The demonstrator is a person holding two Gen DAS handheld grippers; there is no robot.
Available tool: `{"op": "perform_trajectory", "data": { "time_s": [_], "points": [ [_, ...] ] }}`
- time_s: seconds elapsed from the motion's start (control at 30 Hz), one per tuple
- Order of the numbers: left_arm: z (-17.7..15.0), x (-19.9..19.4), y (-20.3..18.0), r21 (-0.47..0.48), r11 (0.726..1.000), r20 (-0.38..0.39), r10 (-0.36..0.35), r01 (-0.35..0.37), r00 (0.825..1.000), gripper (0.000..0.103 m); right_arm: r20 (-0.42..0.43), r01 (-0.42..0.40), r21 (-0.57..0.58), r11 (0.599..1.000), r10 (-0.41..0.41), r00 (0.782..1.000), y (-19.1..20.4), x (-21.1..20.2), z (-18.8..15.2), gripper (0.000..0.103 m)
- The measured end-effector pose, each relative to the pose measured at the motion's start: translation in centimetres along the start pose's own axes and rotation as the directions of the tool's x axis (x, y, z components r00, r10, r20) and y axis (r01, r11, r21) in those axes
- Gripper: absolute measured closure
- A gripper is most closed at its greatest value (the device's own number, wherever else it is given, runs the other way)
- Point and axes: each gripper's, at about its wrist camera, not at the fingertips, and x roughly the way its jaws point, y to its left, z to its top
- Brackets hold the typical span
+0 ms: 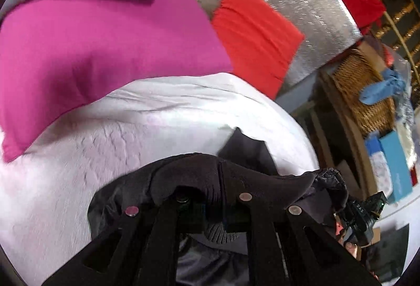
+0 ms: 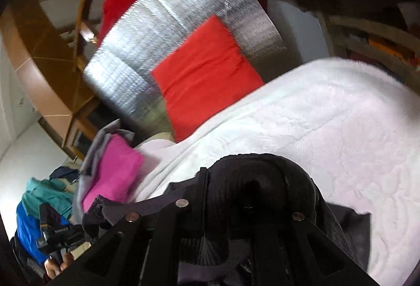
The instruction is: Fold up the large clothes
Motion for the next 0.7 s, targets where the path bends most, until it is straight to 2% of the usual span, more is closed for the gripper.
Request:
{"op": "perform_trajectory", "data": {
  "time_s": [0.1, 0.2, 0.27, 0.33, 0.4, 0.43, 0.47, 0.5, 0.53, 0.6, 0.67, 0.7],
  "points": [
    [-0.1, 3.0, 1.2, -0.001, 0.999, 0.003, 0.039, -0.039, 0.999, 0.094, -0.027, 0.021, 0.047, 0.999, -0.020, 0.999, -1.8, 3.1, 0.0, 0.093],
    [-0.6, 5.5, 2.5, -0.004, 0.997, -0.007, 0.071, -0.071, 0.997, 0.090, -0.123, 0.033, 0.150, 0.988, -0.015, 0.992, -4.7, 6.5, -0.5, 0.091],
    [-1.1, 6.5, 3.1, -0.004, 0.998, -0.007, 0.065, -0.065, 0.998, 0.090, -0.174, 0.006, 0.253, 0.967, 0.039, 0.984, -6.9, 7.7, -0.7, 0.090],
    [-1.5, 6.5, 3.2, 0.000, 0.998, -0.002, 0.057, -0.057, 0.998, 0.090, -0.160, -0.084, 0.377, 0.922, 0.154, 0.975, -8.8, 7.5, -0.6, 0.085],
    [-1.6, 5.5, 3.1, 0.003, 1.000, 0.010, 0.022, -0.022, 1.000, 0.090, -0.120, -0.151, 0.437, 0.887, 0.224, 0.967, -9.5, 6.3, -0.4, 0.064],
    [-1.6, 5.1, 3.1, -0.002, 1.000, 0.012, 0.013, -0.013, 1.000, 0.089, -0.095, -0.172, 0.451, 0.876, 0.239, 0.966, -9.7, 5.3, -0.3, 0.031],
    [-1.5, 4.3, 3.2, -0.029, 1.000, 0.012, -0.009, 0.010, 1.000, 0.087, -0.050, -0.211, 0.460, 0.862, 0.263, 0.964, -9.9, 4.0, -0.2, 0.016],
    [-1.5, 3.6, 3.3, -0.056, 0.998, 0.018, -0.030, 0.031, 0.999, 0.077, -0.004, -0.244, 0.465, 0.851, 0.277, 0.961, -10.0, 2.8, -0.2, 0.015],
    [-1.5, 2.8, 3.4, -0.080, 0.995, 0.038, -0.049, 0.052, 0.998, 0.059, 0.047, -0.265, 0.473, 0.840, 0.276, 0.960, -10.0, 1.2, -0.2, 0.015],
    [-1.9, -0.2, 3.1, -0.108, 0.992, 0.138, -0.056, 0.071, 0.989, 0.038, 0.090, -0.299, 0.477, 0.826, 0.292, 0.952, -10.1, -1.4, -0.4, 0.015],
    [-2.7, -3.3, 2.7, -0.109, 0.992, 0.222, -0.038, 0.063, 0.974, 0.036, 0.101, -0.320, 0.458, 0.830, 0.309, 0.946, -9.8, -4.1, -1.2, 0.015],
    [-3.3, -4.5, 2.6, -0.121, 0.991, 0.237, -0.028, 0.058, 0.971, 0.036, 0.109, -0.318, 0.444, 0.838, 0.301, 0.947, -9.5, -6.0, -2.1, 0.015]
  ]
}}
